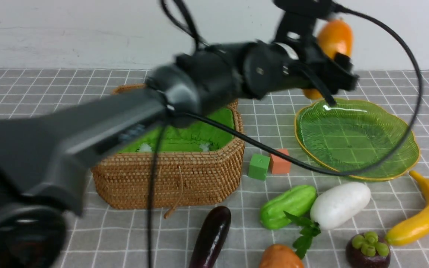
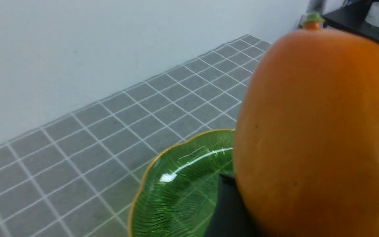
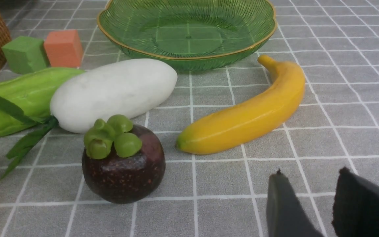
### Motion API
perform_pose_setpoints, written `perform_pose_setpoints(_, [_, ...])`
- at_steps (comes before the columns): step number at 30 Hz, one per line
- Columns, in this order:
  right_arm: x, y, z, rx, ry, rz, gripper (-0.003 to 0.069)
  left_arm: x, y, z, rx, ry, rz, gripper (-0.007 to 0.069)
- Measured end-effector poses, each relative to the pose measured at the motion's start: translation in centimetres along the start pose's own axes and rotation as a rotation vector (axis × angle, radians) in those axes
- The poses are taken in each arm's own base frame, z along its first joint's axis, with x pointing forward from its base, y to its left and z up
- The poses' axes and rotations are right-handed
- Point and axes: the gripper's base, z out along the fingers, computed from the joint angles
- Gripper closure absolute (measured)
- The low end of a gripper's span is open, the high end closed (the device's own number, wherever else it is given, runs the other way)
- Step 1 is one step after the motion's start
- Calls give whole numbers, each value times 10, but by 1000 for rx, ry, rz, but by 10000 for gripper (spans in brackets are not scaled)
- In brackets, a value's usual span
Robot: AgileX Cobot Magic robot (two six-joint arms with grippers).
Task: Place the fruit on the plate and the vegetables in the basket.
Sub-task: Grab the mango with your left arm and place it on the right plate, then use the left arm to grab an eggplant and put it into the left basket
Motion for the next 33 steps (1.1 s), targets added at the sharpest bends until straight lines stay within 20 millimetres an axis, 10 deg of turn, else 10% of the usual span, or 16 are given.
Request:
perform_pose_setpoints(13, [0, 0, 0, 0, 0, 0, 417, 85, 7, 58, -51, 34, -311, 121])
perform_pose_setpoints(25, [0, 0, 0, 0, 0, 0, 417, 89, 8, 60, -56, 32, -326, -8])
perform_pose_setpoints(33, [0, 0, 0, 0, 0, 0, 417, 91, 5, 58, -38, 81, -328, 48])
